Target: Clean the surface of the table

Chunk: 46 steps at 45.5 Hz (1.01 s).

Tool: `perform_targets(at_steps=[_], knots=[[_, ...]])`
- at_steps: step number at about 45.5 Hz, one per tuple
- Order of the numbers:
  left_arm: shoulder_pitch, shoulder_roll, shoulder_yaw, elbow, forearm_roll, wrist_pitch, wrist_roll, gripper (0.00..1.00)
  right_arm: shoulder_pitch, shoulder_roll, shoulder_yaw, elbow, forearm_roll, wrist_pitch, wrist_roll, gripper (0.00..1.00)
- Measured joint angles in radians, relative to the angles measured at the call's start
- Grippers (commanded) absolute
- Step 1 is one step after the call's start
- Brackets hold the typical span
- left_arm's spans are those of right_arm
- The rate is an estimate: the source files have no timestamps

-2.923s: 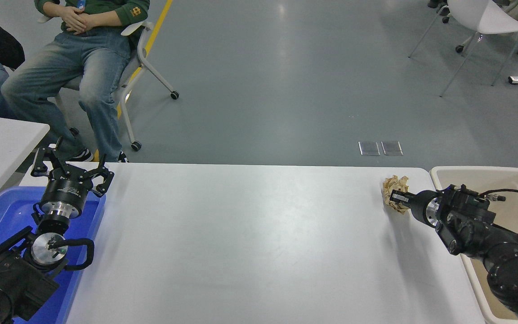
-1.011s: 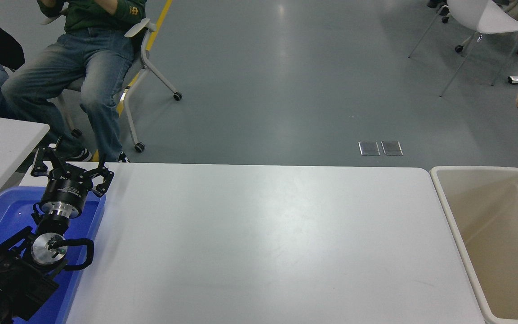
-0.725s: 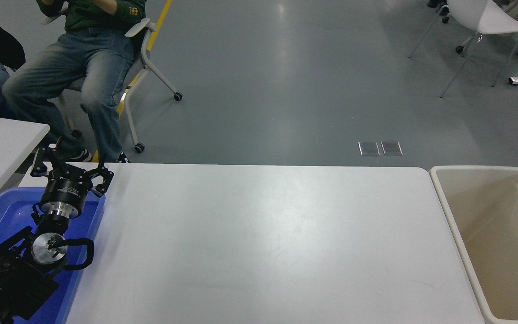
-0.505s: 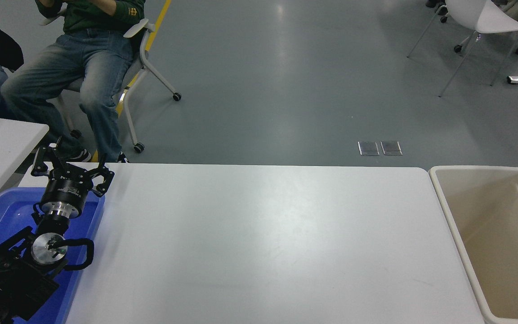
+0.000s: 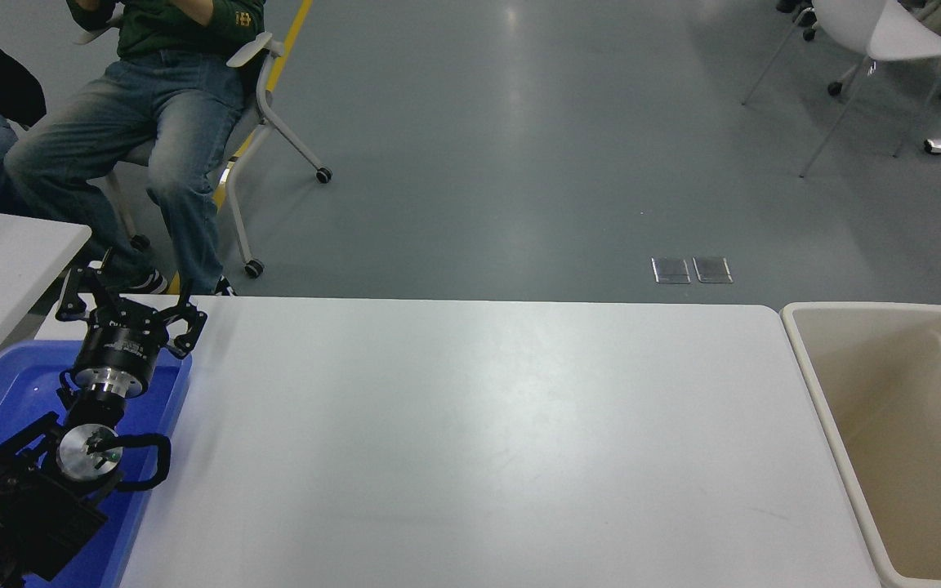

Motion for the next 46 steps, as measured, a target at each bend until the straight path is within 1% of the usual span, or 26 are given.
perform_targets(at_steps=[11, 22, 33, 43, 46], knots=[[0.000, 0.000, 0.000, 0.000, 0.000, 0.000, 0.000, 1.00, -0.056, 0.155, 0.078, -0.097, -0.017, -0.096, -0.088, 0.00], [0.000, 0.000, 0.000, 0.000, 0.000, 0.000, 0.000, 1.00, -0.073, 0.283, 0.102, -0.173, -0.014, -0.134, -0.187, 0.00], [0.000, 0.000, 0.000, 0.000, 0.000, 0.000, 0.000, 1.00, -0.077, 0.342, 0.116, -0.215, -0.004, -0.147, -0.243, 0.00], [0.000, 0.000, 0.000, 0.000, 0.000, 0.000, 0.000, 1.00, -0.073, 0.367, 0.123, -0.238, 0.007, -0.154, -0.263, 0.00], [0.000, 0.000, 0.000, 0.000, 0.000, 0.000, 0.000, 1.00, -0.072, 0.372, 0.127, -0.241, 0.008, -0.159, -0.266, 0.13]])
